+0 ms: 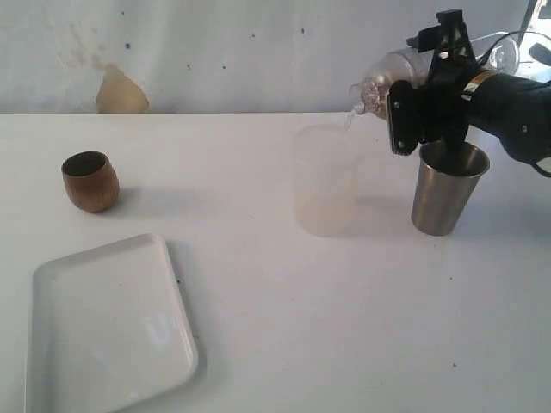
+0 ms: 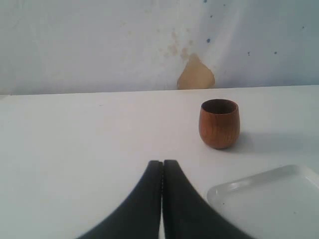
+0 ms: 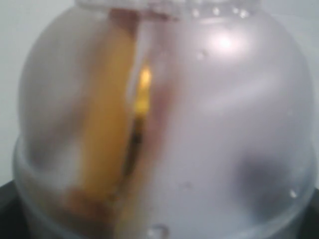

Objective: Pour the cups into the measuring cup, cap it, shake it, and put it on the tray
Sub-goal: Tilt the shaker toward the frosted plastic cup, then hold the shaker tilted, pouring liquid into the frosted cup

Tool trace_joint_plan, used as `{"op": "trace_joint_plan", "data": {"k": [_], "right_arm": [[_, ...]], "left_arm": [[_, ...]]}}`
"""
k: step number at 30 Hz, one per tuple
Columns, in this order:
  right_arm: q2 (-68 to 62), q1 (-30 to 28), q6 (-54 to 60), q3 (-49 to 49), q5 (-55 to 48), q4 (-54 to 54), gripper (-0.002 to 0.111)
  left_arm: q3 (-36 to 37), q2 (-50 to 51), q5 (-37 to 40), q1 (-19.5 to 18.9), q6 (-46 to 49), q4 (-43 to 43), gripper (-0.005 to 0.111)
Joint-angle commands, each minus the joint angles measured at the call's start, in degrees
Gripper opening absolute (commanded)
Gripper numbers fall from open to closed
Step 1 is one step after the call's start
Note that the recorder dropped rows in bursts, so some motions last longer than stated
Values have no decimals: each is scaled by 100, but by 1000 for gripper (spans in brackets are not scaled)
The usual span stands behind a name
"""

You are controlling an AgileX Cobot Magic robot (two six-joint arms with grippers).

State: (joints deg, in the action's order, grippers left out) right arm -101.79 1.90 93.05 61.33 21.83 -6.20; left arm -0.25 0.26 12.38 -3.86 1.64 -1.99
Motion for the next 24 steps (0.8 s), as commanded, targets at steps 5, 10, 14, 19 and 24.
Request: {"op": "trace_joint_plan", "data": {"k": [5,10,14,19,24], "right_arm": [[42,-25,210,86,708,-4,0],[35,-25,239,228,669,-4,0],[35,-25,314,327,643,-4,0],[35,-25,621,338,629,-4,0],[35,-25,621,338,651,-80,0]], "left_arm": [[25,-26,-31,-9,-9,-10,1],[25,-26,-31,-9,-9,-10,1],[25,-26,-31,-9,-9,-10,1],[25,-26,-31,-9,-9,-10,1],[25,-26,-31,-9,-9,-10,1]]}}
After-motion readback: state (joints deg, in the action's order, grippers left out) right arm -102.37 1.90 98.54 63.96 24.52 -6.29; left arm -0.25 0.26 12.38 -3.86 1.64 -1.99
